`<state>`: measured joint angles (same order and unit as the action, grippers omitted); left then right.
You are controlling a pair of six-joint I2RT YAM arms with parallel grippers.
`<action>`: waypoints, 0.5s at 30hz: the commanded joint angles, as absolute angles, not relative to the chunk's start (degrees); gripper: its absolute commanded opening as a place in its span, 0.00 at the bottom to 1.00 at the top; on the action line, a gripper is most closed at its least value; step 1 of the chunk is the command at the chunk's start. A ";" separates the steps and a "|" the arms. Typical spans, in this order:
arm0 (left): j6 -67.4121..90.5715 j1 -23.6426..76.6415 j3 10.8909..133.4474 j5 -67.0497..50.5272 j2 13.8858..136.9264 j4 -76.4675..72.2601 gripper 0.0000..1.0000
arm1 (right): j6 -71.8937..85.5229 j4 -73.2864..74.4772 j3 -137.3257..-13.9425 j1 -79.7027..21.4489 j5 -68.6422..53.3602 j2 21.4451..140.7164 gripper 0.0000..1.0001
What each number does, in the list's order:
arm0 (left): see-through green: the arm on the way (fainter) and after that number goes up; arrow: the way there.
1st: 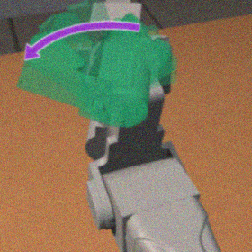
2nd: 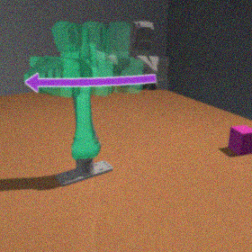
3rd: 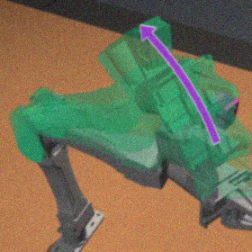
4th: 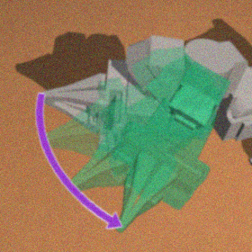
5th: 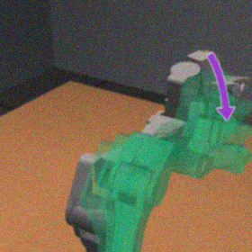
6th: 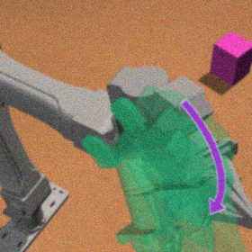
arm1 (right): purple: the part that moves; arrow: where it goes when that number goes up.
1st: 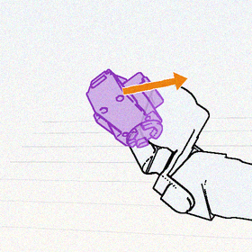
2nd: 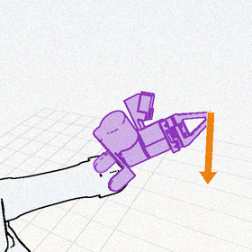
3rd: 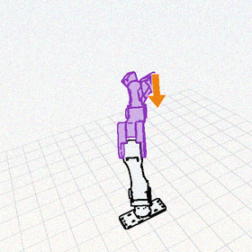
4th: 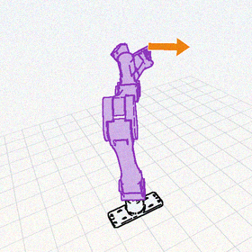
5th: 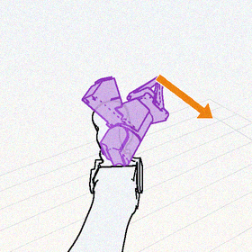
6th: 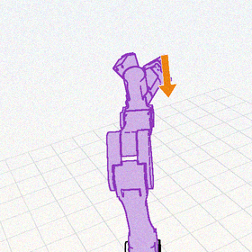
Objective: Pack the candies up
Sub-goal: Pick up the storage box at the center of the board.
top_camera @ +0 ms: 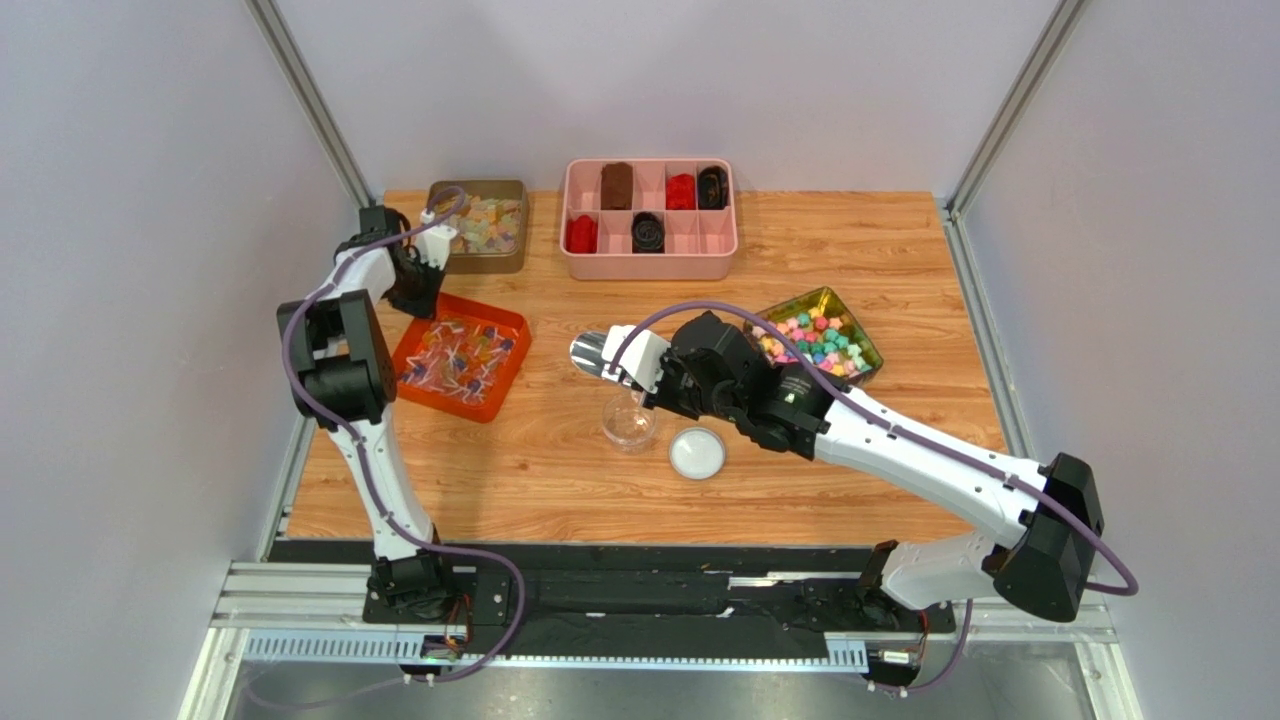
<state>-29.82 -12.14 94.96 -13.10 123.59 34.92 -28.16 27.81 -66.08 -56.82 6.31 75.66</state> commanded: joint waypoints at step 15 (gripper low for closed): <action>-13.28 -12.92 84.30 -47.45 100.64 32.46 0.00 | -33.23 38.75 -88.32 -57.04 12.12 83.58 0.00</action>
<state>-18.85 -12.78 85.82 -31.62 103.77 35.97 -32.77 36.58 -81.80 -56.82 8.93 83.02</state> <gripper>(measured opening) 0.105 0.074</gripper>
